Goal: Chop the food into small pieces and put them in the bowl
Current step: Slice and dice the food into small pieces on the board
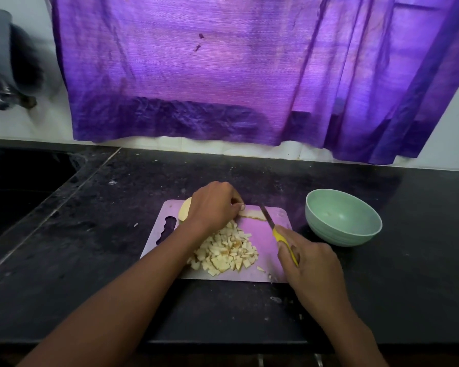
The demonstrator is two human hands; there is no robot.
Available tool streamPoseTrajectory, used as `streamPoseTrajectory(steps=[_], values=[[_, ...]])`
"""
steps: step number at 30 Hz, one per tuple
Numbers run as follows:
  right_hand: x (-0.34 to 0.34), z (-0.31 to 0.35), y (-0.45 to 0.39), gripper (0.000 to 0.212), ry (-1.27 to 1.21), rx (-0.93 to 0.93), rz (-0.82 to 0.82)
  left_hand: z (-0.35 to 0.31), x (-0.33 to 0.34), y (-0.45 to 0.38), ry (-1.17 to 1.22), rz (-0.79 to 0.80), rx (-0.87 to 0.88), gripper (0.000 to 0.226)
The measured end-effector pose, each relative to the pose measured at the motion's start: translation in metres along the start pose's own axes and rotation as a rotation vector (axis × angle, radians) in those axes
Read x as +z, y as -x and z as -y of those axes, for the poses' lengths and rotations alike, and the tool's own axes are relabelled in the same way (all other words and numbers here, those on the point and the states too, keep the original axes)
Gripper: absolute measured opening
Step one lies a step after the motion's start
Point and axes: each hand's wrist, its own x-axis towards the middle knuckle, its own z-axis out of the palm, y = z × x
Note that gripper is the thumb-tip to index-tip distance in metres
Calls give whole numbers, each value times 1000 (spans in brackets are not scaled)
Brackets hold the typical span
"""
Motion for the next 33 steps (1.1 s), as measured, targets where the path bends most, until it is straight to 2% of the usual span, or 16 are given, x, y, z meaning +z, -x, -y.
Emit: streamPoseTrajectory(steps=[5, 16, 22, 28, 33], values=[[19, 15, -22, 40, 141, -46, 76, 2, -1, 0, -7, 49, 2, 9], [20, 21, -26, 33, 120, -41, 144, -4, 1, 3, -49, 38, -23, 16], [14, 13, -11, 31, 101, -80, 126, -7, 1, 5, -76, 21, -40, 12], [7, -6, 12, 48, 33, -41, 105, -9, -3, 7, -62, 14, -20, 10], [3, -19, -5, 36, 31, 36, -23, -5, -8, 6, 30, 25, -47, 6]])
